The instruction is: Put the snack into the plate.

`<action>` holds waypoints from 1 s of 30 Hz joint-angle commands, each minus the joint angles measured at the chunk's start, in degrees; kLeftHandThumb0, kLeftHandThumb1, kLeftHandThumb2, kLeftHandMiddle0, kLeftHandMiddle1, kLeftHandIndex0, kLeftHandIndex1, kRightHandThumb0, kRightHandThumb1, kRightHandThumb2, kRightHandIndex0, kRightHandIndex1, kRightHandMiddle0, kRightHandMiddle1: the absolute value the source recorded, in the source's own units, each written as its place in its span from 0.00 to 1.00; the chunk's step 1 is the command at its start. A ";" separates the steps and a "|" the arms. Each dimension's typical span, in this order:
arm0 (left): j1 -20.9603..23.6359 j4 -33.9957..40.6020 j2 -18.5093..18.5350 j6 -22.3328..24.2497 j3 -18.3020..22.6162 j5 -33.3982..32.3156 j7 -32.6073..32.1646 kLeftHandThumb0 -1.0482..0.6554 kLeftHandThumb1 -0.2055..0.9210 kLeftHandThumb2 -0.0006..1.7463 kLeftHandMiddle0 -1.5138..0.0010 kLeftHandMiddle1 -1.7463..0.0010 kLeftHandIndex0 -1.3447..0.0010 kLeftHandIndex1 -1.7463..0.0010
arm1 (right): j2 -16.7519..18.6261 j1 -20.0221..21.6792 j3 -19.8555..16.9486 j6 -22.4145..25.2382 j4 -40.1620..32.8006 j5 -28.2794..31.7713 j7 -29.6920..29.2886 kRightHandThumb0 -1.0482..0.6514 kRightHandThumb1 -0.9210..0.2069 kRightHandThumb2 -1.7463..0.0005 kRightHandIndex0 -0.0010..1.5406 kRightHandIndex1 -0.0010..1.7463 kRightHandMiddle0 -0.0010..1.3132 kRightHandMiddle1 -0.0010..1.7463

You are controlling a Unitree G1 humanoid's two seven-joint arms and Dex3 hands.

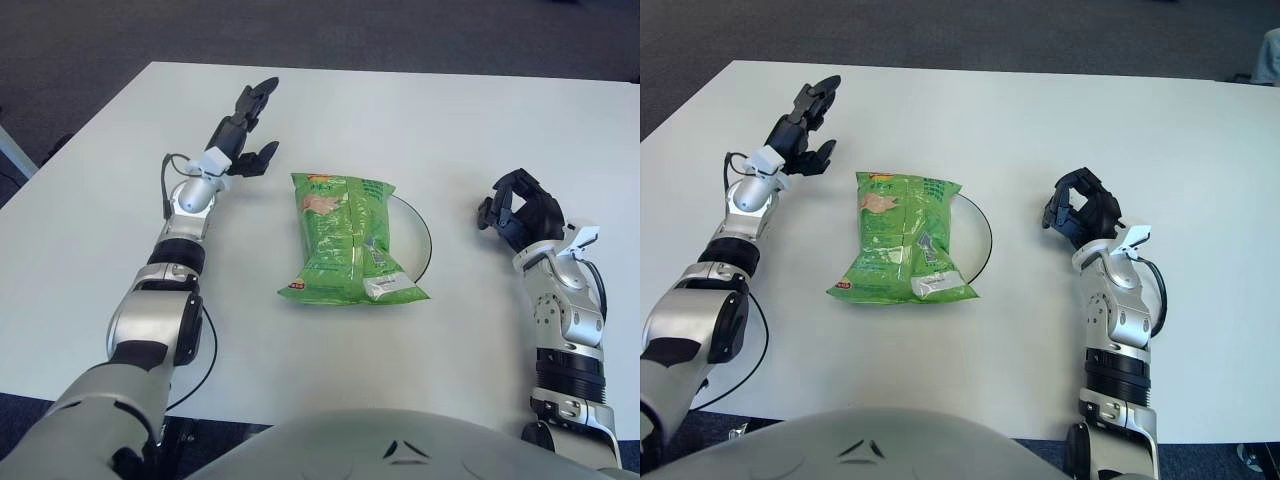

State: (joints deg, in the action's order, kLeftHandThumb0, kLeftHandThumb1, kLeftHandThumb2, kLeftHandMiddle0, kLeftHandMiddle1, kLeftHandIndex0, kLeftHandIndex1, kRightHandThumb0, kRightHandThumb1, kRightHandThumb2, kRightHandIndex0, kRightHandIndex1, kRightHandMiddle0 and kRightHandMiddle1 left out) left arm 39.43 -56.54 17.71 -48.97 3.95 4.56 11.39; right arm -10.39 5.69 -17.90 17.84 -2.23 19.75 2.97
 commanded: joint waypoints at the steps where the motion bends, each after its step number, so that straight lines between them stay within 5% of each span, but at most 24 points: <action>1: -0.52 1.34 -1.93 2.88 1.23 -1.61 -2.68 0.13 1.00 0.44 0.80 0.94 1.00 0.59 | 1.51 -3.46 0.57 3.45 3.19 0.35 0.14 0.36 0.40 0.35 0.72 1.00 0.38 1.00; 6: -2.33 1.68 -5.64 7.97 2.99 -6.48 -1.67 0.14 1.00 0.46 0.76 0.76 1.00 0.49 | 1.39 -3.63 0.47 3.30 3.16 0.30 0.55 0.36 0.40 0.35 0.72 1.00 0.38 1.00; 13: -1.59 -7.39 -9.24 15.14 7.27 -13.08 2.74 0.16 1.00 0.49 0.77 0.50 0.98 0.29 | 1.28 -4.13 0.47 2.56 3.20 0.04 1.32 0.36 0.40 0.35 0.72 1.00 0.38 1.00; 17: -1.00 -9.74 -9.27 19.16 9.27 -15.49 5.76 0.15 1.00 0.49 0.74 0.32 0.88 0.11 | 1.11 -4.38 0.37 2.12 3.39 -0.08 1.89 0.36 0.41 0.35 0.73 1.00 0.38 1.00; 21: -0.86 -8.30 -9.30 23.82 10.70 -18.25 10.85 0.18 1.00 0.46 0.57 0.08 0.70 0.02 | 1.15 -4.31 0.14 2.17 3.49 -0.11 1.95 0.36 0.41 0.34 0.74 1.00 0.39 1.00; 30: -3.43 -3.25 -8.32 26.14 7.39 -14.36 9.53 0.27 1.00 0.40 0.32 0.00 0.44 0.00 | 1.15 -5.08 -0.13 2.26 2.59 -0.01 2.12 0.36 0.41 0.34 0.72 1.00 0.39 1.00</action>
State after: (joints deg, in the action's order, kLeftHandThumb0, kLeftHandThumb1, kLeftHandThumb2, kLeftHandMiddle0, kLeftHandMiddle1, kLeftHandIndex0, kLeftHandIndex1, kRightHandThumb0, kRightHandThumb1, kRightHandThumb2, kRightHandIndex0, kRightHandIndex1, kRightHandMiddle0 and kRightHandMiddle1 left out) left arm 39.76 -59.55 9.39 -25.61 12.47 -11.03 21.36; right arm -10.72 4.95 -18.52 17.60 -2.21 19.56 4.98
